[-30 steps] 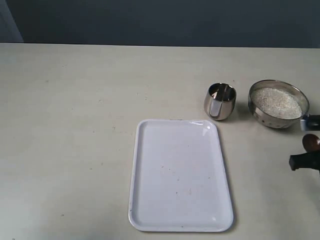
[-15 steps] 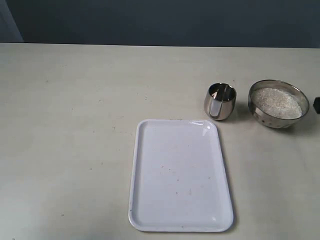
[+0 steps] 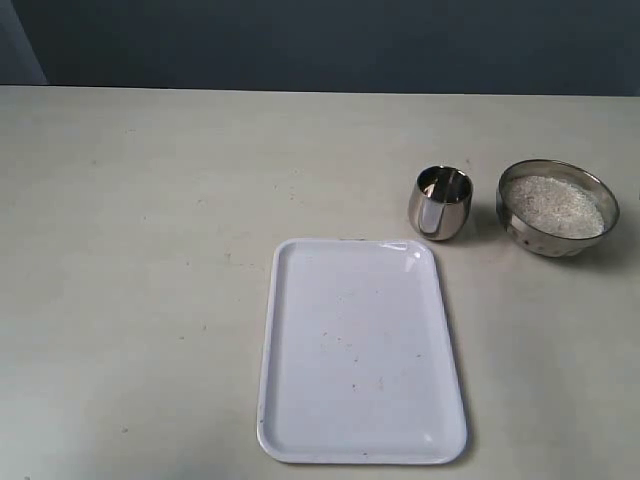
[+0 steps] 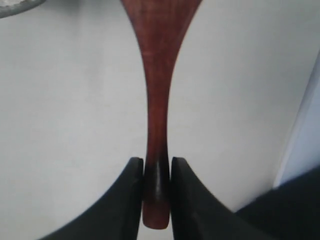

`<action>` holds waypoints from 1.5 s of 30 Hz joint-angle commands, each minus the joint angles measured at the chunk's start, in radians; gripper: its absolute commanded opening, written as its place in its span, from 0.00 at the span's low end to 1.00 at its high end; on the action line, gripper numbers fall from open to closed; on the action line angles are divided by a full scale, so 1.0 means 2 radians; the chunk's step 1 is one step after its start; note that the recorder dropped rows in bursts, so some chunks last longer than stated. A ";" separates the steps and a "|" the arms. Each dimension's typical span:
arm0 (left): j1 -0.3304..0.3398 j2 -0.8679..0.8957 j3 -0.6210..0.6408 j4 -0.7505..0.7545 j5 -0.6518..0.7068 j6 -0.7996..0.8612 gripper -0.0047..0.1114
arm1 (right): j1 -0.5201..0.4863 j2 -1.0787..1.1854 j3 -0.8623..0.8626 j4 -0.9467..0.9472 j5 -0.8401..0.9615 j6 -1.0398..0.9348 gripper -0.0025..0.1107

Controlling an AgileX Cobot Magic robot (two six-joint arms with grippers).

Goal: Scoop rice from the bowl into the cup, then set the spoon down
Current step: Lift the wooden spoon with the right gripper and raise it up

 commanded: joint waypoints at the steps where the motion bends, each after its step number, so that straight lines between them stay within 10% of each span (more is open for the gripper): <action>1: 0.000 -0.003 -0.001 -0.002 -0.005 -0.004 0.04 | 0.010 0.019 -0.035 -0.032 -0.002 -0.006 0.02; 45: 0.000 -0.003 -0.001 -0.002 -0.005 -0.004 0.04 | 0.105 0.089 -0.053 -0.202 -0.002 -0.125 0.02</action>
